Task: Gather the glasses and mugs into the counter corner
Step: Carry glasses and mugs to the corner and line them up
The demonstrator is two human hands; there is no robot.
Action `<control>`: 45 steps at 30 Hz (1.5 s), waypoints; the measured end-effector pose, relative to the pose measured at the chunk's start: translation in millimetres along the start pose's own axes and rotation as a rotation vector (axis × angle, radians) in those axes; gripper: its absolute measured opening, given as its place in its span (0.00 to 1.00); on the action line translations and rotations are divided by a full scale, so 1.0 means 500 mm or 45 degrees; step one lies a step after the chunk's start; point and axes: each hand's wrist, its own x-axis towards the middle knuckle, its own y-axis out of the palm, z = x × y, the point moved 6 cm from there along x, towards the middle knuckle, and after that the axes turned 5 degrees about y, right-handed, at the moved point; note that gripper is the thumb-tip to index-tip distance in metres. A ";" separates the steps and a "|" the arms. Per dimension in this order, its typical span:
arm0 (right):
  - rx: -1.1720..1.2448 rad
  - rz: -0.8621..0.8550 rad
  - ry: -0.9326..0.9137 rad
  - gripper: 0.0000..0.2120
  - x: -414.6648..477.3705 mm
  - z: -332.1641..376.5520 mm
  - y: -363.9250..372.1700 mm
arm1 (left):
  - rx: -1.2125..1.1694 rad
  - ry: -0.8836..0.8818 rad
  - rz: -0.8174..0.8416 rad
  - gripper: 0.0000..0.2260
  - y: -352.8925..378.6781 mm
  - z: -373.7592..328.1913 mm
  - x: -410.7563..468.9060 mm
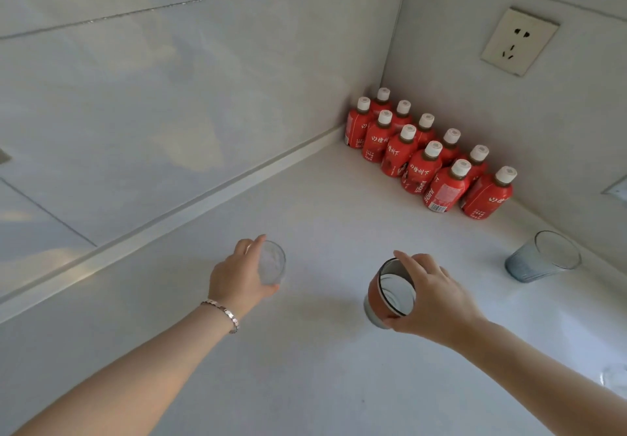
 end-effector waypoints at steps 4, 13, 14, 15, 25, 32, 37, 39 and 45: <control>-0.059 0.031 -0.084 0.46 -0.090 0.030 0.008 | -0.066 0.050 -0.006 0.41 -0.024 0.004 -0.156; -0.144 0.029 -0.385 0.45 -0.331 0.145 0.080 | -0.145 -0.145 -0.184 0.40 -0.076 0.071 -0.559; -0.156 0.038 -0.424 0.45 -0.358 0.164 0.096 | -0.147 -0.181 -0.212 0.40 -0.079 0.085 -0.607; -0.171 0.058 -0.453 0.45 -0.389 0.184 0.114 | -0.154 -0.222 -0.228 0.39 -0.079 0.100 -0.657; -0.278 0.210 -0.885 0.46 -0.681 0.475 0.280 | -0.209 -0.671 -0.321 0.39 -0.129 0.325 -1.110; -0.324 0.236 -1.130 0.44 -0.830 0.729 0.409 | -0.235 -0.892 -0.408 0.39 -0.171 0.549 -1.318; -0.366 0.266 -1.189 0.44 -0.883 0.939 0.512 | -0.289 -0.994 -0.466 0.38 -0.202 0.766 -1.410; -0.365 0.282 -1.167 0.44 -0.897 1.024 0.553 | -0.304 -1.021 -0.460 0.38 -0.220 0.866 -1.430; -0.338 0.318 -1.095 0.45 -0.917 1.232 0.646 | -0.264 -1.039 -0.395 0.39 -0.281 1.144 -1.412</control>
